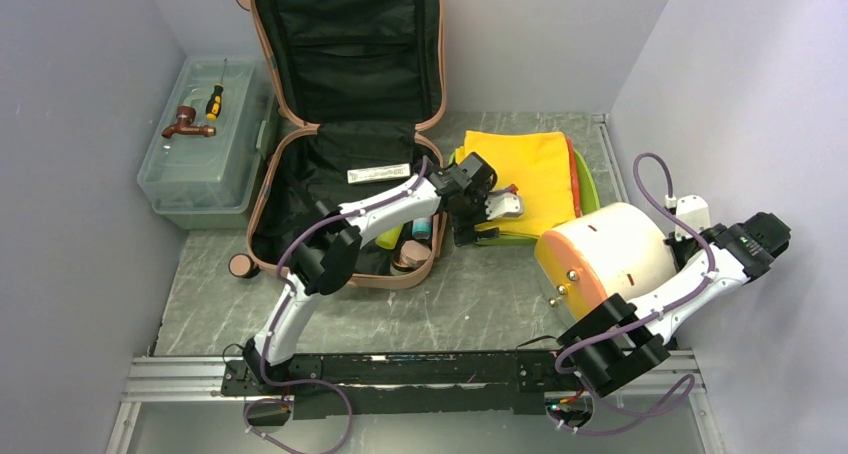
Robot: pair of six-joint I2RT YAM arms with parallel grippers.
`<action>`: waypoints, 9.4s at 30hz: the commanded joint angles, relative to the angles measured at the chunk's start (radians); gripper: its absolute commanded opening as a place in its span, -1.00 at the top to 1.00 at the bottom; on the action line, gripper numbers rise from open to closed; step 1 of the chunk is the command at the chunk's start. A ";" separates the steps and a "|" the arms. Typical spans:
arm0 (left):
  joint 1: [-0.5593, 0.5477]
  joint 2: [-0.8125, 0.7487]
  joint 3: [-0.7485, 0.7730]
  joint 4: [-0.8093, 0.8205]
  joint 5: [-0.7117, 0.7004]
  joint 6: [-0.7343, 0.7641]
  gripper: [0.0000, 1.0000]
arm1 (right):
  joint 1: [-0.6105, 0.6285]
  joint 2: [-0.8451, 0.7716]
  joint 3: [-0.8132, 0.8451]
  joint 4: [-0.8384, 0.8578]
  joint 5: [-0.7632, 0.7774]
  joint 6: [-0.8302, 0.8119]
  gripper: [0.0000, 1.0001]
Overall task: Open, take out, and arrange the luggage
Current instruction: Move the storage box to the center of the board, then adjust the bin at the corner of the board, then adjust the storage box at the center of the board, then move the bin to the corner of the board, then adjust the storage box at the center of the board.
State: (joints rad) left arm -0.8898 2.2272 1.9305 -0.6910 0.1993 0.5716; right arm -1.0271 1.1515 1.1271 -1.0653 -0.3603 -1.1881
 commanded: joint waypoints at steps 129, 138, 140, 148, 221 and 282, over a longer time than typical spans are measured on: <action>0.697 -1.484 -1.211 -0.151 0.512 0.068 -0.99 | 1.248 0.862 0.512 0.350 0.134 0.644 1.00; 0.712 -1.474 -1.211 -0.155 0.519 0.077 -0.99 | 1.248 0.899 0.599 0.487 0.242 0.717 1.00; 0.716 -1.476 -1.211 -0.157 0.520 0.077 -0.99 | 1.248 0.940 0.674 0.453 0.247 0.716 1.00; 0.729 -1.482 -1.212 -0.160 0.529 0.084 -0.99 | 1.248 0.855 0.698 0.272 0.035 0.676 1.00; 0.050 -0.580 -0.211 -0.097 0.575 -0.070 -0.99 | 0.599 -0.076 -0.165 0.449 -0.045 0.837 -0.34; -0.170 -0.367 0.017 -0.162 -0.048 -0.025 -0.98 | 0.583 -0.170 -0.107 0.286 -0.107 0.724 -0.80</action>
State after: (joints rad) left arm -1.0622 1.9495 1.9560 -0.9504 0.2520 0.6090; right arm -0.4492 1.0088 0.9676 -0.6636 -0.4107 -0.4198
